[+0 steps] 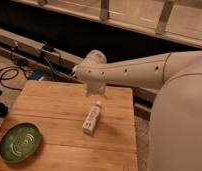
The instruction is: Place the bottle in the ceramic bowl
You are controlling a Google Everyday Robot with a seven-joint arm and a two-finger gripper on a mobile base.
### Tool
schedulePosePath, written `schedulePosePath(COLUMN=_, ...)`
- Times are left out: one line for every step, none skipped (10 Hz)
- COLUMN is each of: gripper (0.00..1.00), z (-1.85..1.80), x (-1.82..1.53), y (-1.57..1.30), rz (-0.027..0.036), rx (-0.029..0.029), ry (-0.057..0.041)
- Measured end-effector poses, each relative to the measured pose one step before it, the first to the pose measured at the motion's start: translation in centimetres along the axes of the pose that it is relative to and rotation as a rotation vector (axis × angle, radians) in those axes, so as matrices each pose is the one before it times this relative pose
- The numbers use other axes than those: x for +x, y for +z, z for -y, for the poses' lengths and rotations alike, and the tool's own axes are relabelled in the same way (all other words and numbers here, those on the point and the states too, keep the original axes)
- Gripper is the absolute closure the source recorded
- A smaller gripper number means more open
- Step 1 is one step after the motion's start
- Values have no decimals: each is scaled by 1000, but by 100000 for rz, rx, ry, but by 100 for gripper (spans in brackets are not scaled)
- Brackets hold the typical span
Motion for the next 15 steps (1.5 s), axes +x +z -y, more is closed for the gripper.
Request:
schedulePosePath(gripper=35, z=158, x=332, y=900, rz=-1951, rx=406, ry=748)
schedulePosePath(gripper=35, z=511, x=366, y=928, rz=-2296, rx=476, ry=1494)
schedulePosePath(gripper=35, z=465, x=194, y=1046, rz=-1765, rx=257, ry=1579)
schedulePosePath(gripper=35, z=-115, x=487, y=692, rz=-1884, rx=53, ry=893)
schedulePosePath(gripper=35, z=-282, x=-48, y=-84, rz=304, rx=-692, ry=-104)
schedulePosePath(gripper=35, z=111, x=-47, y=8, rz=76, rx=203, ry=92)
schedulePosePath(gripper=35, z=160, x=-1, y=-1, rz=-108, rx=98, ry=323)
schedulePosePath(gripper=35, z=35, x=17, y=4, rz=-86, rx=50, ry=44)
schedulePosePath(gripper=35, z=-15, x=67, y=-12, rz=-311, rx=228, ry=-113)
schedulePosePath(gripper=35, z=155, x=337, y=483, rz=-2773, rx=786, ry=-663)
schedulePosePath(gripper=35, z=62, x=288, y=860, rz=-2389, rx=283, ry=-401)
schedulePosePath(gripper=35, z=13, x=374, y=945, rz=-2701, rx=169, ry=-47)
schedulePosePath(gripper=35, z=44, x=287, y=870, rz=-2224, rx=519, ry=-244)
schedulePosePath(gripper=35, z=-266, x=547, y=1470, rz=-3595, rx=812, ry=-1009)
schedulePosePath(gripper=35, z=-386, x=540, y=1647, rz=-3247, rx=693, ry=-1007)
